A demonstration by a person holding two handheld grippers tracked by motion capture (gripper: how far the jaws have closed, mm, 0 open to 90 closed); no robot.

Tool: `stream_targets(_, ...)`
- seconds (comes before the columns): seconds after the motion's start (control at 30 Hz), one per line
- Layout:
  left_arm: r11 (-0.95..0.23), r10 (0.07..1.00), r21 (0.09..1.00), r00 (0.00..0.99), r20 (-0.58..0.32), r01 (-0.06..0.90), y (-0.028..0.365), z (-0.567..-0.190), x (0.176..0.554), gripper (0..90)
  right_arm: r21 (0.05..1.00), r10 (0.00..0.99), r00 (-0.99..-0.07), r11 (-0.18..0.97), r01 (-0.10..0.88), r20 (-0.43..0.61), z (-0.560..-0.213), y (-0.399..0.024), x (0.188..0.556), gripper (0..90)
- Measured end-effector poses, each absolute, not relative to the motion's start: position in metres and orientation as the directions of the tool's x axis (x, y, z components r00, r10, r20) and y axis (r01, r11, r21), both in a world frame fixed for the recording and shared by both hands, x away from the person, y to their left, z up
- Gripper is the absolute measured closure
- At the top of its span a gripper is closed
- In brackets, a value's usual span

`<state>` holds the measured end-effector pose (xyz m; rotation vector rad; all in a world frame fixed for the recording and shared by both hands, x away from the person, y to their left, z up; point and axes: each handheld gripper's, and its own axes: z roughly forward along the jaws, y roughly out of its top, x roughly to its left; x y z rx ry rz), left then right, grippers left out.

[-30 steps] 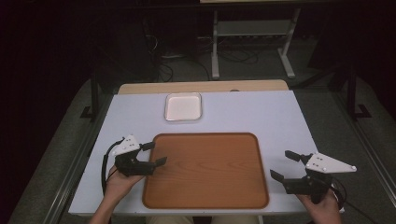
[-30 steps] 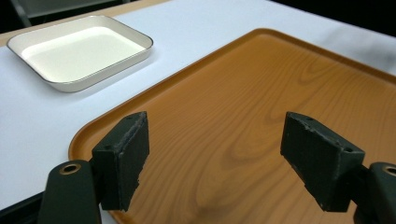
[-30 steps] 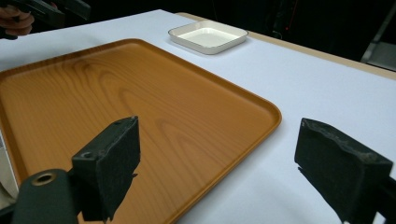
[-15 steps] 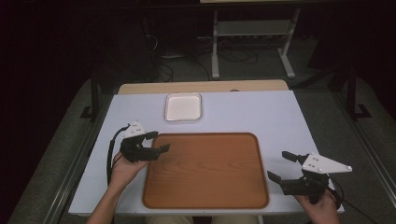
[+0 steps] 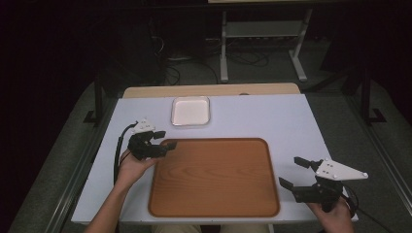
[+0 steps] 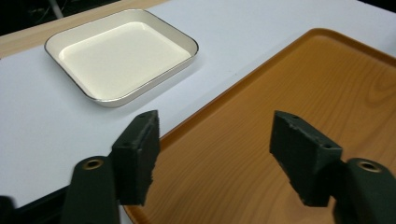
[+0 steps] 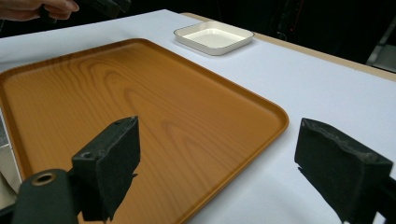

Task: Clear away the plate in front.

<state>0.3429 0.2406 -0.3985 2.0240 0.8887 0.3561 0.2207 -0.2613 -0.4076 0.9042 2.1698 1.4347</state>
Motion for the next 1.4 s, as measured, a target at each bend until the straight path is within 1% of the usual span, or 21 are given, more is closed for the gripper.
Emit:
stream_targets(0.27,-0.355,0.706,0.810,0.702,-0.095,0.467,0.241,-0.395,0.354,32.5,0.915,0.696,-0.717,0.266,0.302,0.034,-0.408,-0.263,0.221,13.5)
stream_targets(0.37,-0.348,0.704,0.805,0.701,-0.114,0.480,0.242,-0.393,0.359,32.7,0.916,0.699,-0.714,0.262,0.305,0.038,-0.408,-0.264,0.221,13.5)
stream_targets(0.67,-0.351,0.718,0.794,0.687,-0.112,0.497,0.245,-0.387,0.378,32.6,0.916,0.703,-0.709,0.253,0.311,0.047,-0.408,-0.265,0.222,13.5)
stream_targets(0.7,-0.353,0.721,0.789,0.684,-0.113,0.502,0.245,-0.385,0.384,33.2,0.916,0.703,-0.710,0.254,0.311,0.047,-0.408,-0.265,0.223,13.4)
stream_targets(0.8,-0.299,0.734,0.783,0.656,-0.176,0.545,0.250,-0.387,0.399,34.8,0.914,0.703,-0.710,0.254,0.316,0.050,-0.409,-0.266,0.224,13.4)
stream_targets(0.83,-0.296,0.740,0.777,0.647,-0.181,0.556,0.251,-0.387,0.404,34.8,0.914,0.702,-0.710,0.255,0.317,0.051,-0.409,-0.266,0.224,13.4)
stream_targets(1.07,-0.306,0.768,0.745,0.616,-0.175,0.593,0.255,-0.386,0.430,34.2,0.912,0.704,-0.708,0.250,0.324,0.058,-0.410,-0.267,0.225,13.4)
stream_targets(1.23,-0.255,0.783,0.731,0.578,-0.228,0.633,0.259,-0.386,0.443,32.9,0.912,0.706,-0.705,0.246,0.329,0.064,-0.410,-0.268,0.226,13.4)
stream_targets(1.4,-0.266,0.803,0.701,0.555,-0.220,0.662,0.259,-0.380,0.463,33.1,0.910,0.707,-0.704,0.250,0.332,0.063,-0.411,-0.267,0.227,13.4)
